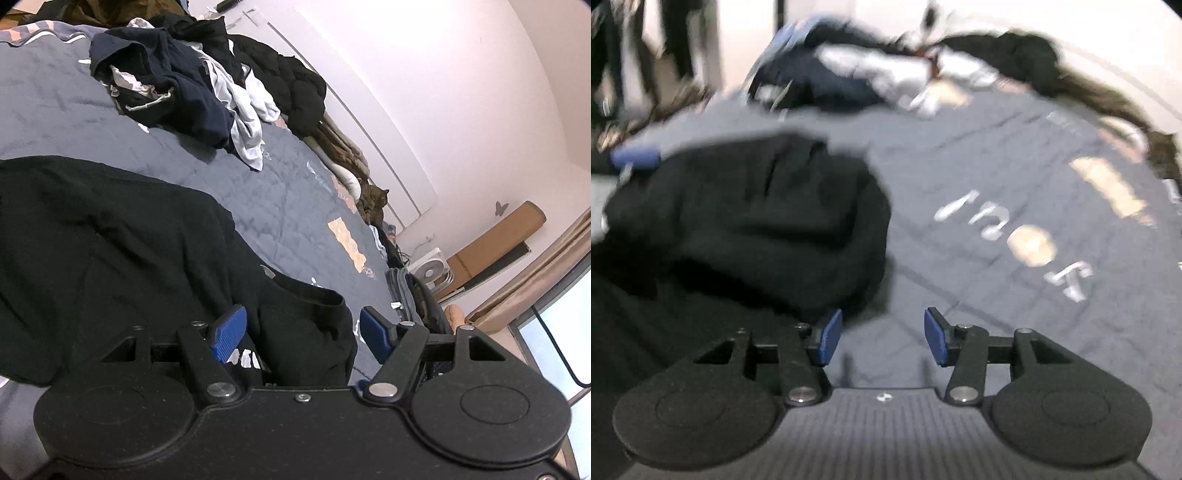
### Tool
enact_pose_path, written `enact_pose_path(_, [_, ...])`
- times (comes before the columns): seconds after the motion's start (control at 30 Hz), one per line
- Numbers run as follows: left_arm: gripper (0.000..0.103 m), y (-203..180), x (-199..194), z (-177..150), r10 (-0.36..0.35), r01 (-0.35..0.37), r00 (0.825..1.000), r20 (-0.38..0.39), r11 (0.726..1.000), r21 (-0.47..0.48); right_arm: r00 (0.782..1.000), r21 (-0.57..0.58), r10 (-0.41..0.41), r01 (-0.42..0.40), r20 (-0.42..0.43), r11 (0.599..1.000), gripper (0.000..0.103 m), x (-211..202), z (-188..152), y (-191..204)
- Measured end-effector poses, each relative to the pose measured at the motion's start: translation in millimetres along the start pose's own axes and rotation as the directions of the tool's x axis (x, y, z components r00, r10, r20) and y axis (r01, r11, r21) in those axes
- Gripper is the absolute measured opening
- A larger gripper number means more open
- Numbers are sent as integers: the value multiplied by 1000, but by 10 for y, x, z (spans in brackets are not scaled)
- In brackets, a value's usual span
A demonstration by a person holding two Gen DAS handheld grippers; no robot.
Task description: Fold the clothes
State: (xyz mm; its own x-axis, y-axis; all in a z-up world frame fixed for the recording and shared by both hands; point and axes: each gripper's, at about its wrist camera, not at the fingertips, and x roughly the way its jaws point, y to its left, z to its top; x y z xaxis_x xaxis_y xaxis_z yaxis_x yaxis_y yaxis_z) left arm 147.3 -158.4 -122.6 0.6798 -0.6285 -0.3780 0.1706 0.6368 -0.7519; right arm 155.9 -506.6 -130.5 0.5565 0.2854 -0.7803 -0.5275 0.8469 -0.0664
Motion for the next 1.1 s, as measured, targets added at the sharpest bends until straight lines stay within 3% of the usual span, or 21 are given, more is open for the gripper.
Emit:
enact_pose_path(0.17, [67,42,-2,18,9,-9,1000,5,1000,-16,999,-105,44,-41,27,994,48,303,120,212])
enact_pose_path(0.3, [67,63,-18,26,6,-6,1000,9,1000,-30,991,-4,84,-84,104,996,44,350,345,231])
enact_pose_path(0.33, [67,63,-33,36,3,-2,1000,14,1000,-30,989,21,100,-103,112,994,36,369,392,244])
enact_pose_path(0.37, [67,63,-55,50,-2,3,1000,23,1000,-31,986,40,118,-124,116,992,19,381,414,258])
enact_pose_path(0.4, [67,67,-81,68,-7,9,999,33,999,-34,983,57,131,-139,127,989,14,368,439,265])
enact_pose_path(0.47, [67,93,-147,113,-17,19,998,60,999,-44,974,82,156,-171,162,982,12,310,478,301])
enact_pose_path(0.63, [67,240,-366,267,0,17,987,163,995,-101,938,-43,239,-235,251,971,11,-82,689,747])
enact_pose_path(0.77, [67,314,-445,337,-3,31,980,198,990,-139,912,-181,380,-353,152,918,14,-305,687,1296])
enact_pose_path(0.87, [67,313,-444,351,-10,38,981,195,989,-141,900,-196,431,-413,59,889,15,-333,561,1503])
enact_pose_path(0.93, [67,284,-414,342,-16,39,984,177,991,-128,905,-202,422,-402,62,893,15,-371,474,1467])
enact_pose_path(1.0, [67,275,-399,334,-20,41,985,169,992,-121,910,-123,406,-394,86,911,17,-397,489,1242])
enact_pose_path(1.1, [67,282,-390,326,-21,42,986,163,991,-124,930,-23,349,-349,118,937,28,-418,545,829])
